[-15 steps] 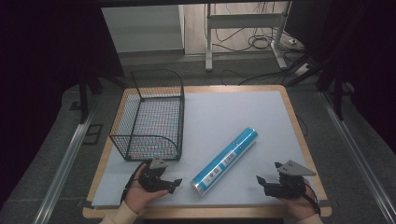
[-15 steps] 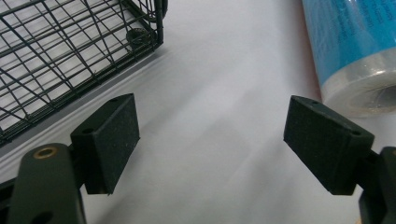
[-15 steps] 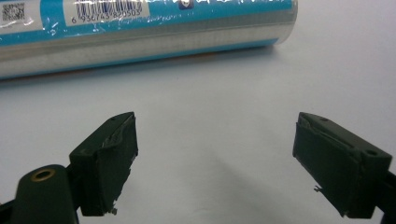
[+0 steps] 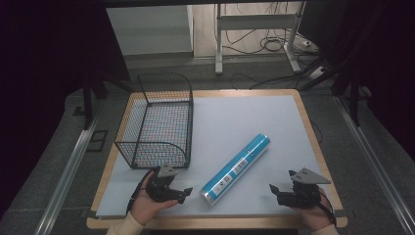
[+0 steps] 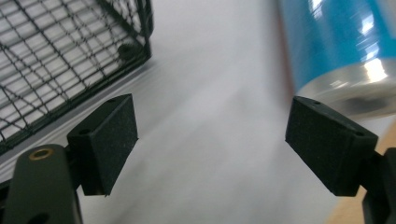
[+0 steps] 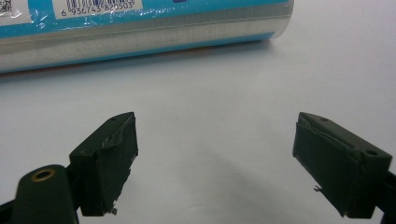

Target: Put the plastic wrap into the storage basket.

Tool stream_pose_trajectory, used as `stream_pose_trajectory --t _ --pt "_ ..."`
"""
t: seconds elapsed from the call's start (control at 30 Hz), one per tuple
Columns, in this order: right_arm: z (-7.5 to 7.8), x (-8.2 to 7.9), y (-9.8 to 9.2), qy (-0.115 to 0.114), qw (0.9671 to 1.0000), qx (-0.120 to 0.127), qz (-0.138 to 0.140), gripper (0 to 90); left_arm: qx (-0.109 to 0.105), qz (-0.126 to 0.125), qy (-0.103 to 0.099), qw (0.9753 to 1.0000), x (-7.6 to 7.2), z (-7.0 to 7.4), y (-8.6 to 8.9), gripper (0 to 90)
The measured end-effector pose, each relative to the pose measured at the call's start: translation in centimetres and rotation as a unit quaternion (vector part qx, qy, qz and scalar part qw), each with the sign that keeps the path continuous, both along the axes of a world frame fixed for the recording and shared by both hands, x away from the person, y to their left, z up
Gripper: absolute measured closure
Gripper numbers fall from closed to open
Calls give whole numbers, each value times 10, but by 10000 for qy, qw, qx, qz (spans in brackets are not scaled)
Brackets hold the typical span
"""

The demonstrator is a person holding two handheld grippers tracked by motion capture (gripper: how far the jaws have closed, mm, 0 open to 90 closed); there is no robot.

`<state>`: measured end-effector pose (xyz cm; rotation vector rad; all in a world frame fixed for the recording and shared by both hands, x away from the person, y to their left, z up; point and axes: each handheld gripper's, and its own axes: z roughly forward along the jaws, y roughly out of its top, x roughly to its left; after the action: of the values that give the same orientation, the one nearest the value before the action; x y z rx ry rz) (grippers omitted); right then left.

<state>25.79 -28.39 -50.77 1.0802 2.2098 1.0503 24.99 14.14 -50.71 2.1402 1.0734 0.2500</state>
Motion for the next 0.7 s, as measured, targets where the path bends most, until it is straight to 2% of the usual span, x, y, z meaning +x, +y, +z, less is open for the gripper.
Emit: stream_pose_trajectory --t 0.1,0.23,0.43,0.7 --pt "1 -1 0 -11 10000 -18 -9 144 1 -27 -7 10000 -2 12 -3 168" --pt "-1 0 -1 -24 10000 -50 -33 144 110 -111 18 9999 -3 23 -8 167" --pt "-1 1 -3 -26 9999 -71 -102 145 133 -128 33 9998 0 31 -13 168" --pt "-2 1 -2 -24 9999 -130 -111 145 195 -273 10 9994 5 42 -27 166"
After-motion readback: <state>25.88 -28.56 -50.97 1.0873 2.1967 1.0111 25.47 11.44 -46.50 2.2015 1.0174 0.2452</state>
